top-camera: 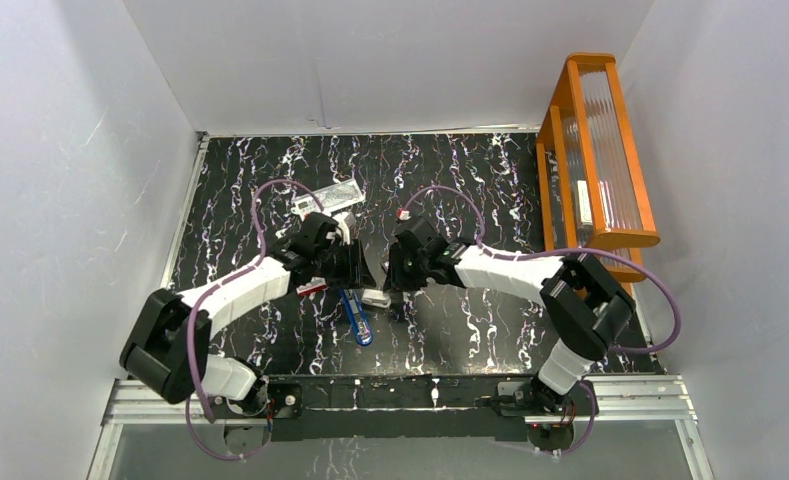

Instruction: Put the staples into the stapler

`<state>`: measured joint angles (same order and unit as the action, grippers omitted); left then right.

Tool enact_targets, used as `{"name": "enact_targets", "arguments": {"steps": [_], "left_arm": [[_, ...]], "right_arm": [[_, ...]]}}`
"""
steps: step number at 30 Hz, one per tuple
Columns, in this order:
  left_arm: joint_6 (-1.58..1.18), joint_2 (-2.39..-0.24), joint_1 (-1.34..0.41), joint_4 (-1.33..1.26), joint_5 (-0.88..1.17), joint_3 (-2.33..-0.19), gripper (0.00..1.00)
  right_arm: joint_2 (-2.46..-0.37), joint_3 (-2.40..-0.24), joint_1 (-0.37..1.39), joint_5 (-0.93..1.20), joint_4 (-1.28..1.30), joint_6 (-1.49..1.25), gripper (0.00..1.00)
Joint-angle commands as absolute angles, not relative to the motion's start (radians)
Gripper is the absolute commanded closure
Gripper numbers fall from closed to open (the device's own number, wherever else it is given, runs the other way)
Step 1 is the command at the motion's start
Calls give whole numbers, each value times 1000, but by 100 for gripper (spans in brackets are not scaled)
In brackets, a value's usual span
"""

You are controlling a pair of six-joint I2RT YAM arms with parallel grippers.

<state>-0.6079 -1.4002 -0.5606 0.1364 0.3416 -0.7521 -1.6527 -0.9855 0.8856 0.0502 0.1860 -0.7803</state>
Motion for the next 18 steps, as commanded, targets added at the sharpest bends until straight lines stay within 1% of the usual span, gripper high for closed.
{"name": "enact_targets", "arguments": {"steps": [1, 4, 6, 7, 8, 9, 14, 18], "left_arm": [[-534, -1268, -565, 186, 232, -824, 59], [-513, -1186, -563, 248, 131, -848, 58], [-515, -1124, -561, 291, 57, -848, 58], [-526, -1088, -560, 312, 21, -844, 58], [-560, -1048, -560, 337, -51, -840, 58], [-607, -981, -560, 351, -120, -825, 57], [-770, -731, -559, 405, -322, -738, 45], [-797, -644, -559, 491, -453, -746, 35]], "right_arm": [[-1556, -1049, 883, 41, 186, -662, 70], [-1485, -1026, 883, 70, 160, -641, 67], [-1449, -1014, 891, 97, 159, -616, 63], [-1436, -1013, 910, 91, 167, -594, 56], [-1427, -1018, 947, 48, 193, -576, 50], [-1425, -1027, 985, -23, 230, -568, 46], [-1455, -1064, 1113, -192, 354, -600, 35], [-1543, -1130, 1208, -269, 421, -637, 23]]}}
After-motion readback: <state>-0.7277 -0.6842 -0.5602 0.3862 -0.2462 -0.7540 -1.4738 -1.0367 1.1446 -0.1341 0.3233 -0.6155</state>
